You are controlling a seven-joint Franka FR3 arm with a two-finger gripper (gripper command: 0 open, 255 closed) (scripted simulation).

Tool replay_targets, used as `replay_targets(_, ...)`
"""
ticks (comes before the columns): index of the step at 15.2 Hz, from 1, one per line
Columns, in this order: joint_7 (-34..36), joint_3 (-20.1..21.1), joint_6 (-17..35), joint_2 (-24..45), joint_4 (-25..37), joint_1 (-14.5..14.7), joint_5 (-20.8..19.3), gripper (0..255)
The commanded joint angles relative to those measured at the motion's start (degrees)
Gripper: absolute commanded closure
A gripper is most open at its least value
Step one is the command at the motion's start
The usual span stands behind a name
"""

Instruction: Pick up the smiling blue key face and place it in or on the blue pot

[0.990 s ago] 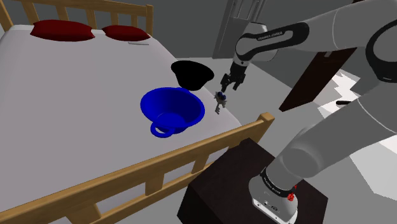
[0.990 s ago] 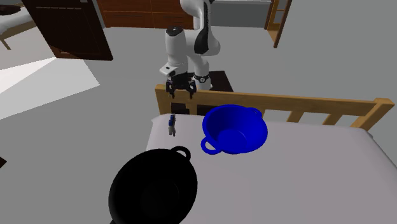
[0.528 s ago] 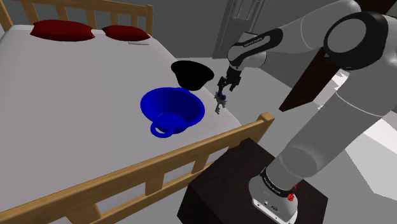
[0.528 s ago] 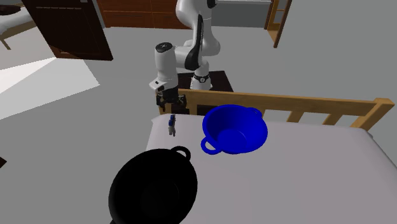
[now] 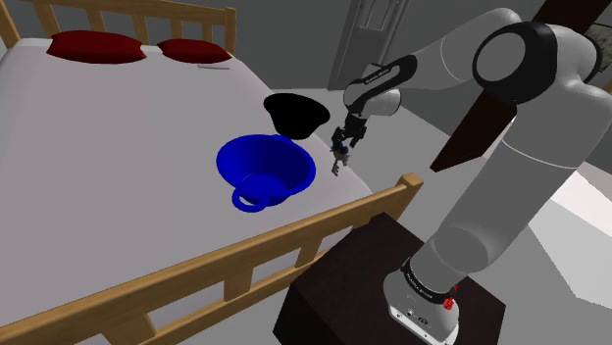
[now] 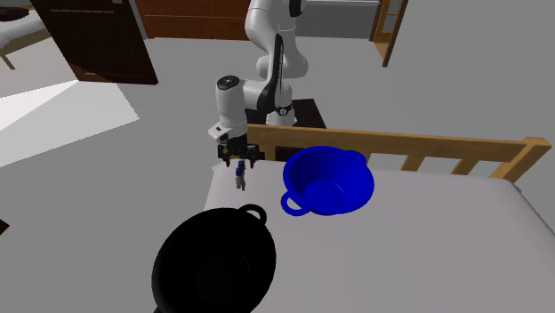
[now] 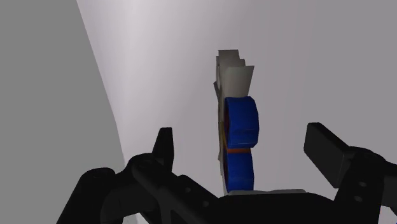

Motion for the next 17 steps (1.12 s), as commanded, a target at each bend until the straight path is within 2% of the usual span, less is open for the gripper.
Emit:
replay_targets(1, -0.12, 0.08, 0.61, 0.46, -0.15, 0.0, 0.27, 0)
replay_targets(7, -0.12, 0.08, 0.6, 0.46, -0.14, 0.0, 0.26, 0)
replay_targets(8, -0.12, 0.08, 0.6, 0.46, -0.14, 0.0, 0.26, 255)
replay_targets(17, -0.12, 0.09, 0.61, 0.47, -0.15, 0.0, 0.27, 255)
